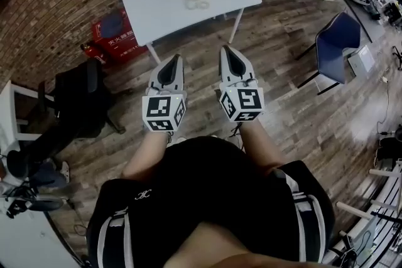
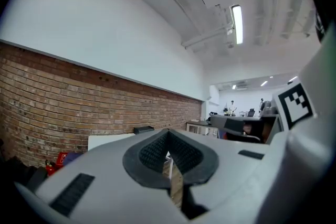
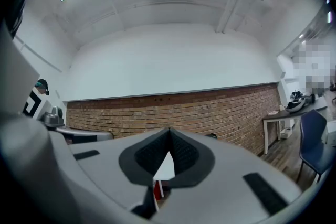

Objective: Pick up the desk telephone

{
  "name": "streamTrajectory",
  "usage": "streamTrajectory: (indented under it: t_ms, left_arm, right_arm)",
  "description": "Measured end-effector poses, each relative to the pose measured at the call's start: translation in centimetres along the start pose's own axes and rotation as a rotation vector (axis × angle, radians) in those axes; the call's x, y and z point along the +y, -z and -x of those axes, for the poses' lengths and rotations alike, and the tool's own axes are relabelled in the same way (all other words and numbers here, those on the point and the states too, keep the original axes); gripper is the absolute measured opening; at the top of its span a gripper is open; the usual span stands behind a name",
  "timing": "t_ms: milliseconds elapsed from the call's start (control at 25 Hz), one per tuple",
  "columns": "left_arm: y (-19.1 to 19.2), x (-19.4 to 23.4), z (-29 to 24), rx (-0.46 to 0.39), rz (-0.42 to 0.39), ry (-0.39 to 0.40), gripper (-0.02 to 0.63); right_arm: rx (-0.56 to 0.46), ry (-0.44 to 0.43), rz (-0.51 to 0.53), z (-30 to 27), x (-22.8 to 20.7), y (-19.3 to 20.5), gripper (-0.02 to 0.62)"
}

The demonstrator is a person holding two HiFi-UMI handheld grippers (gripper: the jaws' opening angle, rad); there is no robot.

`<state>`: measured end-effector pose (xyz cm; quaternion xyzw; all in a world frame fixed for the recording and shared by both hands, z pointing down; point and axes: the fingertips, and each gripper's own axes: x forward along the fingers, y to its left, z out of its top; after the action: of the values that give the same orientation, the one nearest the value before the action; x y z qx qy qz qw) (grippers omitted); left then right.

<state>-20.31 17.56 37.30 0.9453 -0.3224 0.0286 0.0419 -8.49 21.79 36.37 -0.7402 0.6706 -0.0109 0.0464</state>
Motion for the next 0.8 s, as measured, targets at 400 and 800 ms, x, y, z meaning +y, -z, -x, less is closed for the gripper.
streamTrajectory:
  t_ms: [400,800]
  left_arm:
    - [0.1,-4.5,-3.0,-0.015,0.021,-0.011,0.000]
    - [0.5,-6.0,-3.8,-0.018,0.030,-0.055,0.000]
  right_arm:
    - [-0.014,-0.042,-0.006,1.2,-4.7,-0.4,-0.003]
    - [-0.001,-0.061,0.004,1.1,-7.0,-0.1,-0.003]
